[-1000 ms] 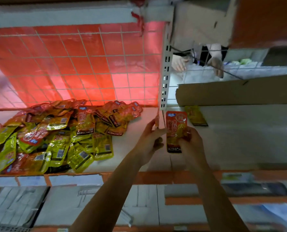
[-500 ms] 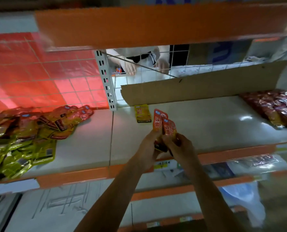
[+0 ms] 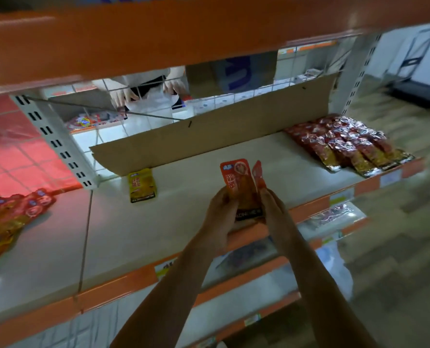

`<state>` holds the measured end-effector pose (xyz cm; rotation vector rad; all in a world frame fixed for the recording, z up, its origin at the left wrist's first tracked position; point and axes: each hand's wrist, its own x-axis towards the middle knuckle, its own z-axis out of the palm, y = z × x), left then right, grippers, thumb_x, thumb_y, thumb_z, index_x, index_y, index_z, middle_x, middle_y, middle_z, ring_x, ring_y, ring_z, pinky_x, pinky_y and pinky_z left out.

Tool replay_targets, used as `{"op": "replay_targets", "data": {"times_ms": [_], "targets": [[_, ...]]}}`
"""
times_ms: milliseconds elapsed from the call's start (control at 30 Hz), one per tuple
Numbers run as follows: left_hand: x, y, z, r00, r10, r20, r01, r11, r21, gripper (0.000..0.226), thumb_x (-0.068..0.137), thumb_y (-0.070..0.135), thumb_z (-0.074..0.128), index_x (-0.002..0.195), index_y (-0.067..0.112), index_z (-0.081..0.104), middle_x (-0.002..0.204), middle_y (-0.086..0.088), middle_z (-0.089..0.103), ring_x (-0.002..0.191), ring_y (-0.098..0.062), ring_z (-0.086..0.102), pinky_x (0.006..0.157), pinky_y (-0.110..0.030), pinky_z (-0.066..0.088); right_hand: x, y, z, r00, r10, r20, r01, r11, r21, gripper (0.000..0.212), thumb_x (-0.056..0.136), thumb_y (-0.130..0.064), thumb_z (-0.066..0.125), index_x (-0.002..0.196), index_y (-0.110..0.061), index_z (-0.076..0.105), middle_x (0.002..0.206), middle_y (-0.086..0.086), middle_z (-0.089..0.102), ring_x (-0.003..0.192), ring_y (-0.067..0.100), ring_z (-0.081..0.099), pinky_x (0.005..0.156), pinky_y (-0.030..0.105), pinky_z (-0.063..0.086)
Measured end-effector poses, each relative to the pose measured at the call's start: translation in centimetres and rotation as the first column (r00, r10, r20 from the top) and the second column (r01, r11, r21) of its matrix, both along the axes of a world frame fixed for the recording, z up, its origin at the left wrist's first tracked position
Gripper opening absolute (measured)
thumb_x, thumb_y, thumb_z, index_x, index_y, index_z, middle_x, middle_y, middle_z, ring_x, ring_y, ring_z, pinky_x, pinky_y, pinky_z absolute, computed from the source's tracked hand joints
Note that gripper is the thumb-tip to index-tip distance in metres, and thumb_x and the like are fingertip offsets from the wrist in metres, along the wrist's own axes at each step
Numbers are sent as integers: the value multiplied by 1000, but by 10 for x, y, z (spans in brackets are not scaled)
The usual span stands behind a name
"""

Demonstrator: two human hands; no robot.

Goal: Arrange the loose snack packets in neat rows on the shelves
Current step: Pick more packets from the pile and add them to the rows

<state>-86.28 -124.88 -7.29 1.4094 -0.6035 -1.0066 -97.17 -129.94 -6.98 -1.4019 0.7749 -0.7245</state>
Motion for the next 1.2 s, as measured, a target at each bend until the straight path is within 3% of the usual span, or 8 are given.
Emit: {"op": "replay_targets", "data": {"times_ms": [233,300,433,567,700,933,1100,1200], "targets": [[9,-62,-2,997,-30,75,28,999,18,9,94,25,58,103,27,62,107,-5,69,98,-23,67,97,-48,51,-11,-45,1,989,-131,64,131,991,4,38,105,-23,26,112,-5,59,94,8,69,84,13,69,65,21,54],[11,-78,-2,998,-32,58,31,999,15,8,94,32,59,99,28,63,106,-5,69,99,-23,67,97,-50,50,-14,-58,4,977,-200,70,202,979,-11,37,104,-20,28,107,0,58,91,13,68,81,20,68,64,31,56],[15,-102,-6,999,-14,39,13,999,32,15,94,34,57,93,24,67,97,-4,73,95,-26,69,94,-51,51,-18,-84,-1,958,-279,72,277,960,27,35,104,-12,31,109,11,57,104,35,61,96,50,61,86,63,49],[12,-126,-10,998,-15,59,14,1000,24,13,92,31,61,89,21,69,94,-7,73,92,-27,70,87,-46,54,-28,-114,-7,950,-313,1,312,949,32,24,97,0,41,101,2,64,100,25,67,95,42,65,88,64,49],[-4,-156,-12,998,40,45,-41,999,31,21,90,32,65,105,18,64,103,-5,69,92,-20,69,79,-35,58,-44,-153,-10,959,-279,-44,280,960,2,24,94,1,47,111,-3,63,102,17,69,95,34,67,88,60,51],[-45,-205,-17,983,172,-57,-169,984,61,22,91,27,65,109,15,64,103,-5,71,90,-19,71,72,-31,56,-86,-223,-14,979,-196,-61,193,980,-45,13,96,-4,49,96,-7,62,98,26,64,95,48,61,84,65,50],[-69,-222,-22,976,215,-43,-213,976,51,8,89,26,67,96,22,65,97,-3,72,84,-16,71,67,-26,54,-109,-256,-15,981,-178,-79,175,984,-46,16,95,-2,48,92,-10,62,91,15,66,87,34,64,76,47,53],[-82,-229,-24,974,218,-57,-216,976,35,9,88,23,68,96,19,66,95,-3,72,85,-16,71,69,-25,56,-121,-274,-16,977,-179,-118,166,980,-114,11,93,0,46,94,3,57,89,27,60,77,27,54,69,39,42]]}}
